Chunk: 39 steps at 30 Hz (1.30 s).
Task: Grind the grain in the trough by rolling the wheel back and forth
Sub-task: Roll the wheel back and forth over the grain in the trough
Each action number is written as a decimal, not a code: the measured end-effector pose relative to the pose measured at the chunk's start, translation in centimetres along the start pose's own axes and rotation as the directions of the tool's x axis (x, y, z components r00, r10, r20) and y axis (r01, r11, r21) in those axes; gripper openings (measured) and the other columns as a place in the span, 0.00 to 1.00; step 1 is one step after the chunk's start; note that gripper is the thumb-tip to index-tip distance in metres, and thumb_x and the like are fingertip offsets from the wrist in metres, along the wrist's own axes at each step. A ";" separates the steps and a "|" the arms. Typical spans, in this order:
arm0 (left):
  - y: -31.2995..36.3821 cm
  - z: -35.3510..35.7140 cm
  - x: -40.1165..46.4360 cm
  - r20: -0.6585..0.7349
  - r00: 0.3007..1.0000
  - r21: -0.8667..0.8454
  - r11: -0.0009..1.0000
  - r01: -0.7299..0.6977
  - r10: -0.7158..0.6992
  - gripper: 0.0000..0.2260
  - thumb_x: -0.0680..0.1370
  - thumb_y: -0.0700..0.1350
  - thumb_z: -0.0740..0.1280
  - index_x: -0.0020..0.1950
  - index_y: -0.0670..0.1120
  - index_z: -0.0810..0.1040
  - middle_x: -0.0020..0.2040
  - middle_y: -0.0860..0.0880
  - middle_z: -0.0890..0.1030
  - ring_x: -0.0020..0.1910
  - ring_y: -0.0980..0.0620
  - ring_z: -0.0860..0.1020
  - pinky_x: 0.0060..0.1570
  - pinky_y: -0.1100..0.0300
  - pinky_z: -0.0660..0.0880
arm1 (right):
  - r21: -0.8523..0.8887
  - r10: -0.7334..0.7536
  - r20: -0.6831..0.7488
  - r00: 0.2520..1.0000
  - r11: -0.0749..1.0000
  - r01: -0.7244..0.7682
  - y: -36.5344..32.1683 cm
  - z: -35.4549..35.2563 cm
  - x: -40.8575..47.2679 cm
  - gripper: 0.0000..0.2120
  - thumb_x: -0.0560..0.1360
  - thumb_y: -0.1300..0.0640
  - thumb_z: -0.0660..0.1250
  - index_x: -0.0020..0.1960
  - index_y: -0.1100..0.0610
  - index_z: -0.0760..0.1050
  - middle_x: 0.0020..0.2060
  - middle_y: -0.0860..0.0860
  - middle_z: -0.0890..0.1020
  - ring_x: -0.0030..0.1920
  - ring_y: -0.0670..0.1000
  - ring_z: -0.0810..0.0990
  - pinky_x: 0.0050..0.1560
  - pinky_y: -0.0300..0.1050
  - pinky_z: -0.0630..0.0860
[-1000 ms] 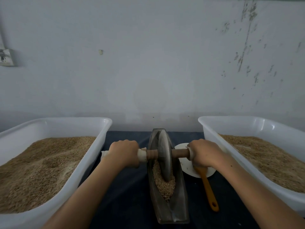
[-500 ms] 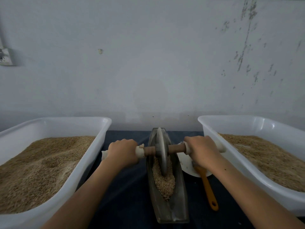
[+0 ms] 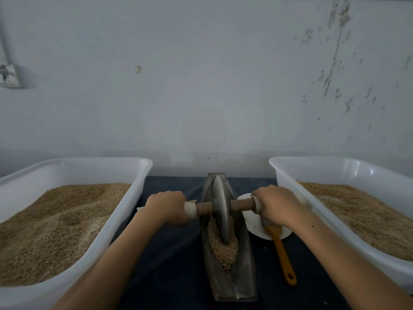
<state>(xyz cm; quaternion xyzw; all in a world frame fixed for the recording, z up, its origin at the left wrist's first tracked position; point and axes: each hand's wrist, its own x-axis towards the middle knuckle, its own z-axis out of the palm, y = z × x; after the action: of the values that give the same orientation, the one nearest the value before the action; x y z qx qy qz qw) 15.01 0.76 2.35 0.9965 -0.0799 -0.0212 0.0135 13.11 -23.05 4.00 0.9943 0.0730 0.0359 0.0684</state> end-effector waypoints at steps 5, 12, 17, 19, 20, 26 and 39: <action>0.3 0.3 -0.2 -0.149 0.989 0.033 0.999 0.003 0.002 0.13 0.71 0.53 0.71 0.53 0.50 0.77 0.45 0.52 0.78 0.46 0.52 0.77 0.48 0.56 0.73 | -0.002 -0.015 -0.193 0.981 1.000 0.015 0.3 1.5 0.4 0.07 0.77 0.58 0.63 0.46 0.47 0.67 0.49 0.47 0.79 0.52 0.51 0.78 0.57 0.47 0.70; 0.3 0.5 -0.2 -0.155 0.988 0.037 0.999 0.006 0.000 0.13 0.72 0.52 0.70 0.55 0.50 0.76 0.48 0.51 0.79 0.48 0.52 0.78 0.50 0.56 0.74 | 0.013 -0.045 -0.291 0.956 0.999 0.051 0.8 2.6 1.0 0.11 0.75 0.57 0.64 0.42 0.45 0.64 0.42 0.45 0.76 0.47 0.50 0.77 0.51 0.45 0.66; 0.3 -0.1 -0.3 -0.045 0.999 0.060 0.998 -0.005 0.008 0.17 0.71 0.52 0.72 0.58 0.49 0.76 0.48 0.51 0.79 0.49 0.51 0.78 0.51 0.56 0.74 | 0.037 -0.054 -0.069 0.996 0.998 0.057 1.2 1.6 0.9 0.08 0.72 0.58 0.66 0.41 0.48 0.69 0.40 0.47 0.78 0.41 0.47 0.78 0.43 0.41 0.73; 0.4 -0.2 -0.4 -0.002 1.000 0.056 0.998 -0.009 0.009 0.18 0.71 0.52 0.72 0.59 0.49 0.75 0.46 0.52 0.77 0.48 0.52 0.77 0.51 0.56 0.74 | 0.050 -0.059 0.007 0.998 0.997 0.059 1.3 1.2 0.8 0.09 0.71 0.59 0.67 0.38 0.47 0.69 0.35 0.46 0.76 0.37 0.46 0.76 0.36 0.38 0.71; 0.4 -0.2 -0.4 0.008 1.000 0.053 0.999 -0.007 0.006 0.18 0.71 0.52 0.72 0.58 0.49 0.75 0.45 0.52 0.76 0.47 0.52 0.77 0.50 0.57 0.73 | 0.053 -0.060 0.026 0.998 0.997 0.058 1.3 1.1 0.8 0.10 0.71 0.59 0.67 0.37 0.47 0.69 0.34 0.46 0.76 0.36 0.45 0.76 0.34 0.37 0.69; 0.3 0.0 -0.4 -0.052 0.999 0.045 0.999 0.009 -0.007 0.16 0.70 0.52 0.72 0.56 0.50 0.76 0.45 0.52 0.77 0.46 0.51 0.78 0.48 0.57 0.74 | 0.024 -0.048 -0.110 0.993 0.998 0.051 0.9 1.5 0.7 0.07 0.73 0.60 0.64 0.44 0.49 0.69 0.41 0.47 0.77 0.42 0.48 0.77 0.44 0.41 0.71; 0.3 0.3 -0.4 -0.123 0.992 0.040 0.999 -0.009 0.014 0.13 0.72 0.51 0.70 0.54 0.49 0.76 0.48 0.51 0.80 0.48 0.51 0.78 0.52 0.56 0.75 | 0.010 -0.041 -0.265 0.963 0.999 0.045 0.9 2.6 1.2 0.11 0.74 0.58 0.66 0.43 0.46 0.65 0.39 0.44 0.73 0.40 0.47 0.71 0.50 0.44 0.68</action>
<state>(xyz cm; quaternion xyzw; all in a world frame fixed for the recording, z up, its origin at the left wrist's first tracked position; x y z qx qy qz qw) 14.53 0.50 2.09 0.9955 -0.0849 0.0423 -0.0011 14.68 -24.14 1.61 0.9793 0.1035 0.1666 0.0510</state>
